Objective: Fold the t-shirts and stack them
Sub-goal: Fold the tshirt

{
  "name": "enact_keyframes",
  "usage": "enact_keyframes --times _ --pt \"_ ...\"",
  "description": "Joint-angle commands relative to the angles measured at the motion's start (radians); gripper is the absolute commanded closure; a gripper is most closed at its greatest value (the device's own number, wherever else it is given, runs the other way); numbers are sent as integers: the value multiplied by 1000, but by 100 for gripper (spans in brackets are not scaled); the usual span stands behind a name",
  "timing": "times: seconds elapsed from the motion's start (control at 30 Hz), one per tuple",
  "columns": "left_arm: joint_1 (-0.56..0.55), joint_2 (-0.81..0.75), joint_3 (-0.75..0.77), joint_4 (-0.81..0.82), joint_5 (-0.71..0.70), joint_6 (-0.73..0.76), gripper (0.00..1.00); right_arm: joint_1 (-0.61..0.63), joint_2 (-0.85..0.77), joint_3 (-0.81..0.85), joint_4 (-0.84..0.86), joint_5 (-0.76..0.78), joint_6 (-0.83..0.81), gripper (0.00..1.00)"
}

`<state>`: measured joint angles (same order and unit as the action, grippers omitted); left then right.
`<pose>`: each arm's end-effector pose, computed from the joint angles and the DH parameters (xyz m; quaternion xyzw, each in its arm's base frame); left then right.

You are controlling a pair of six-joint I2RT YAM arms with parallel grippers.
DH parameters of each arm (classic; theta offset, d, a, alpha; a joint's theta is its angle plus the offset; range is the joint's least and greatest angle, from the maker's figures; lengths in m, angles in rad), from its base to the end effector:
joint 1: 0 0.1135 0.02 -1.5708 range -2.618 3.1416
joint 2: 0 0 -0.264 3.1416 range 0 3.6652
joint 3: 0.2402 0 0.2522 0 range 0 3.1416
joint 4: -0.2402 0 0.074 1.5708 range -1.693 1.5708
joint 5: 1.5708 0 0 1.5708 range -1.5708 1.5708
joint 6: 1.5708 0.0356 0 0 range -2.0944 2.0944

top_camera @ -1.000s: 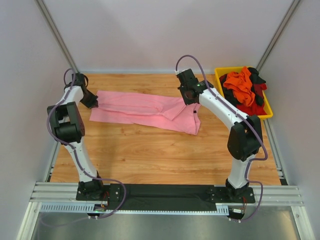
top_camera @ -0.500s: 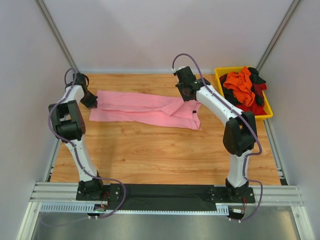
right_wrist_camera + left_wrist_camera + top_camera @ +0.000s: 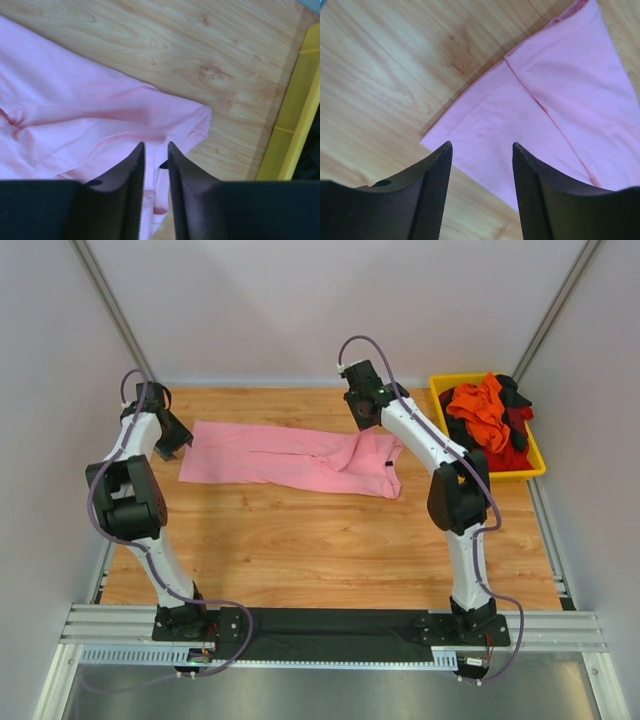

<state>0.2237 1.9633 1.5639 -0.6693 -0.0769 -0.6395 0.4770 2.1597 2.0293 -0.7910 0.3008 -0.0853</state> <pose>0.4115 0.0964 0.2215 -0.4136 0.8752 -0.0148 0.2506 0.4336 0.2122 0.2746 -0.2141 0.9135 -0.0779 0.3370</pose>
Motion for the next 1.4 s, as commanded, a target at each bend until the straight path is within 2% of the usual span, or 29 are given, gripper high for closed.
enact_keyframes --times 0.0,0.03,0.1,0.23,0.33,0.57,0.9,1.07,1.27,1.37 --pt "-4 -107 -37 -32 -40 57 41 -21 32 103 -134 24 71 63" --pt "-4 -124 -77 -29 -29 61 41 -35 38 120 -180 24 155 62" --pt "-4 -136 -123 -9 9 67 41 -46 -3 86 -249 -37 217 61" --pt "-4 -146 -223 42 69 63 42 -52 -223 -298 -140 -188 318 60" --pt "-6 -98 -211 40 114 77 43 -57 -328 -473 -59 -284 346 60" --pt "-4 -15 -153 -9 79 112 43 -87 -336 -587 56 -420 309 59" --pt "-4 36 -113 -13 52 136 43 -147 -287 -627 107 -443 265 57" --pt "-4 42 -96 -23 45 141 43 -170 -296 -714 172 -486 274 56" --pt "-3 65 -77 -32 25 152 52 -198 -350 -831 276 -575 274 60" --pt "-4 75 -62 -38 23 155 71 -196 -362 -853 289 -580 272 65"
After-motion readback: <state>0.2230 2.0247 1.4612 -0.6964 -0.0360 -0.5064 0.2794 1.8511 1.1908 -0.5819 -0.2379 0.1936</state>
